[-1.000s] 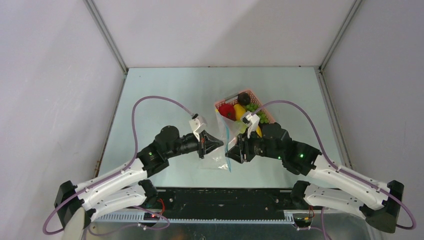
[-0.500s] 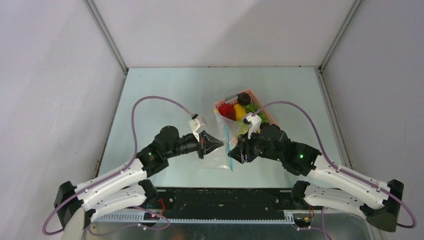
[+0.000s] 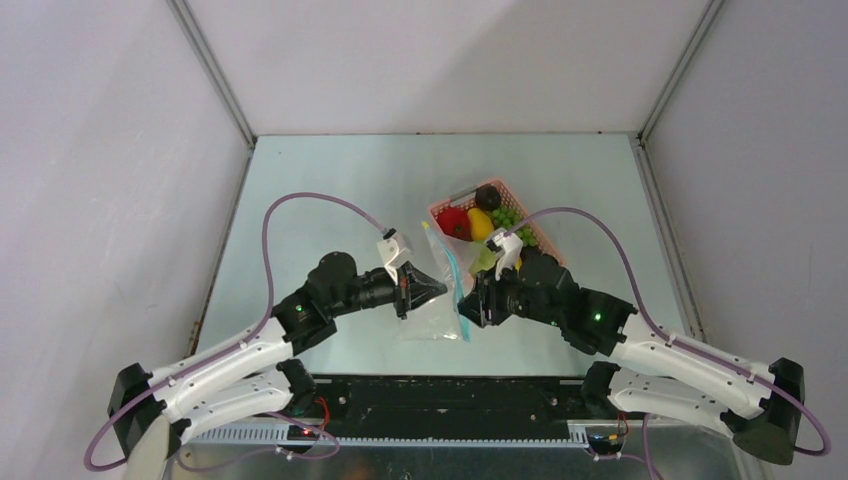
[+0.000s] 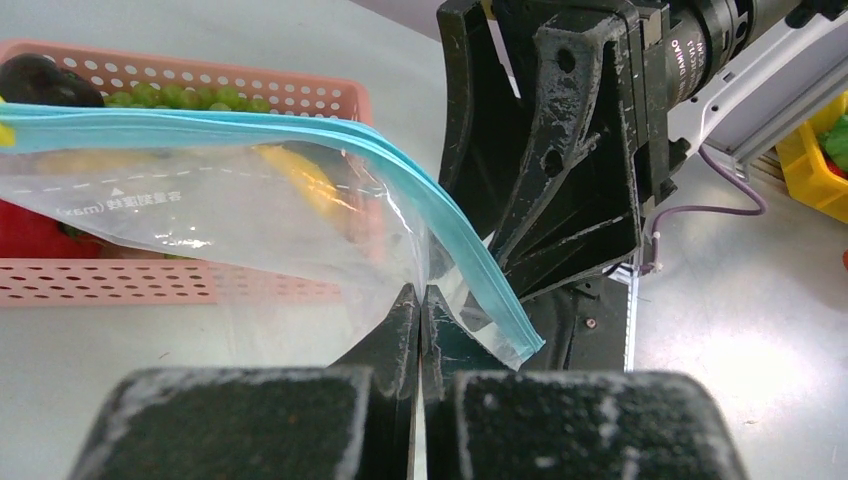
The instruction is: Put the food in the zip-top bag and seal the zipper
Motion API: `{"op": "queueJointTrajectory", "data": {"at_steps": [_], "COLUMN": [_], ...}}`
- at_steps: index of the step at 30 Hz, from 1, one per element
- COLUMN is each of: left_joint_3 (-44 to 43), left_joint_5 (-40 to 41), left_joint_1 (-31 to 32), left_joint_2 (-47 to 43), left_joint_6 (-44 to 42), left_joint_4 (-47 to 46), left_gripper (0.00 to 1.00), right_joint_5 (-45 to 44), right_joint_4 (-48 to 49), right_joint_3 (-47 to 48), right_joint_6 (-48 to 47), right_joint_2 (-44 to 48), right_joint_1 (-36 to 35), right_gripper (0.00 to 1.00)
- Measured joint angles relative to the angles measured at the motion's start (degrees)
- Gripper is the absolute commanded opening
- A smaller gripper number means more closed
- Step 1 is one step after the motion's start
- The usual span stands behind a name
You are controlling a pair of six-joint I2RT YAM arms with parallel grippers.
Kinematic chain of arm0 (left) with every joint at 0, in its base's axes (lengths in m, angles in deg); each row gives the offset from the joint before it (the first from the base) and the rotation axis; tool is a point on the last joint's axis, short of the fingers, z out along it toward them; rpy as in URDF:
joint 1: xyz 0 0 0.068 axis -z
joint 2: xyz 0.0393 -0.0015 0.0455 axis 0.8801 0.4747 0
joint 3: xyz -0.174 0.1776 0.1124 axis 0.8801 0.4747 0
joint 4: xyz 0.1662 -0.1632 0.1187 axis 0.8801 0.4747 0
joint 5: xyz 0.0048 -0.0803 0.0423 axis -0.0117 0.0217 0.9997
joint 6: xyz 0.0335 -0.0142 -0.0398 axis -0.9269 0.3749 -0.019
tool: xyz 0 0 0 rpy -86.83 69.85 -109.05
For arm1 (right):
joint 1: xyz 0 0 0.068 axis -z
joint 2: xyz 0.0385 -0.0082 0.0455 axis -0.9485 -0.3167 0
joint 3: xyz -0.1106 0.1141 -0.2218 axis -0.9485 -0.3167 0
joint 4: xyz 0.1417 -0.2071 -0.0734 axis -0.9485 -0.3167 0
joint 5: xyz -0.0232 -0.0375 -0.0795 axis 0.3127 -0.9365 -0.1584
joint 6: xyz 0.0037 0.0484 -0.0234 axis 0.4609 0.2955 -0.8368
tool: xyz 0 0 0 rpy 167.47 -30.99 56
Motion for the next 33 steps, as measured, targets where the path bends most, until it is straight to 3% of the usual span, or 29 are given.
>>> {"op": "queueJointTrajectory", "data": {"at_steps": [6, 11, 23, 25, 26, 29, 30, 31, 33], "left_joint_3": [0.0, 0.0, -0.5, -1.5, -2.1, -4.0, -4.7, -5.6, -7.7], "left_joint_5": [-0.5, -0.5, 5.0, 6.8, 8.0, 11.6, 12.4, 12.6, 12.8], "left_joint_1": [0.0, 0.0, 0.0, 0.0, 0.0, 0.0, 0.0, 0.0, 0.0], "left_joint_2": [0.0, 0.1, -1.2, -1.4, -1.4, -1.3, -1.1, -0.8, 0.5], "left_joint_6": [0.1, 0.5, 0.5, 0.5, 0.5, 1.2, 1.6, 1.6, 2.3], "left_joint_4": [0.0, 0.0, 3.3, 5.3, 6.3, 9.2, 10.0, 10.6, 11.1], "left_gripper": [0.00, 0.00, 0.03, 0.29, 0.51, 0.68, 0.77, 0.94, 0.99], "right_joint_5": [-0.8, -3.7, -11.6, -13.9, -14.8, -15.8, -15.8, -15.6, -14.4], "right_joint_4": [6.6, 11.3, 10.0, 8.5, 8.0, 7.0, 7.0, 7.0, 7.7], "right_joint_3": [-1.8, -1.8, -1.8, -1.8, -1.8, -1.8, -1.8, -1.8, -1.8], "right_joint_6": [0.1, 0.3, 2.5, 2.5, 2.5, 2.2, 2.2, 2.1, 1.9], "right_joint_2": [0.0, 0.0, 0.5, 1.3, 1.8, 3.1, 3.2, 3.1, 2.4], "right_joint_1": [-0.1, -0.1, -0.2, -0.2, -0.2, -0.1, -0.1, -0.1, -0.1], "right_gripper": [0.41, 0.02, 0.00, 0.00, 0.00, 0.00, 0.00, 0.00, 0.00]}}
